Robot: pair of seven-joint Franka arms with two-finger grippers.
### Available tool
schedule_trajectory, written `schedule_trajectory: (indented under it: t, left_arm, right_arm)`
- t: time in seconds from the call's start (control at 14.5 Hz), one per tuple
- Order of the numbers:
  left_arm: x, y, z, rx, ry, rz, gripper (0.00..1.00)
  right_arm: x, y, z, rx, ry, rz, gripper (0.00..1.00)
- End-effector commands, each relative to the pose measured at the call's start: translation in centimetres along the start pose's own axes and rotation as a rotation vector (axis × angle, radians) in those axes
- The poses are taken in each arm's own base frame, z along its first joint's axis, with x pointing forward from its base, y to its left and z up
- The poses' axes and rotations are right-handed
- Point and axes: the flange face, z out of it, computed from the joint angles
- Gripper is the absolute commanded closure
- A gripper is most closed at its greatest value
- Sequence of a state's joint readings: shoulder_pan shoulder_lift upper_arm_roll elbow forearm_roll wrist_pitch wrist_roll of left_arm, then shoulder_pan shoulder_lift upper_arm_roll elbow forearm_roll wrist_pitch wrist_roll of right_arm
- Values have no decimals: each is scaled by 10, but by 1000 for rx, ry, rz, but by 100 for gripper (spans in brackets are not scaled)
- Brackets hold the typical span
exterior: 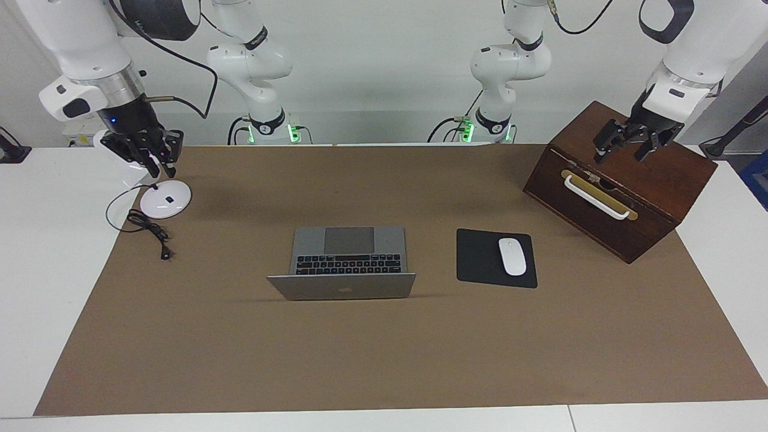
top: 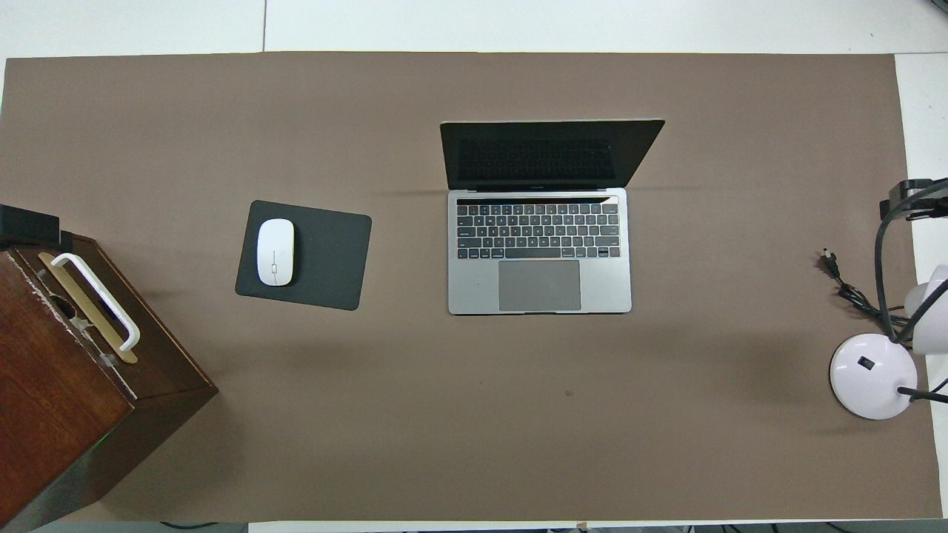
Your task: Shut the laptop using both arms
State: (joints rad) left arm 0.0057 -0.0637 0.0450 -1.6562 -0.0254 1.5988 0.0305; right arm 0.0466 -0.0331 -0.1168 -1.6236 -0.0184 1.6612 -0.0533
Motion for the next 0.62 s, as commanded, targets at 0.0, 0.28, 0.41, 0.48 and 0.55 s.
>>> schedule_trajectory:
  t: [0.0,0.28,0.41,0.48,0.55]
  left_arm:
    - [-8,2,-3,6,4,5,0]
    - [-7,1,-2,6,4,4,57]
    - [-8,2,-3,6,7,5,100]
    - [-7,2,-2,6,4,1,100]
    - [-8,1,-2,6,1,-2,100]
  right_arm:
    - [4,4,-3,-15,19,-29,100]
    - [9,7,0,-32,24,-31,100]
    - [15,8,7,-36,13,-33,100]
    - [23,9,7,-38,12,-30,100]
    - [35,13,3,-41,28,-22,100]
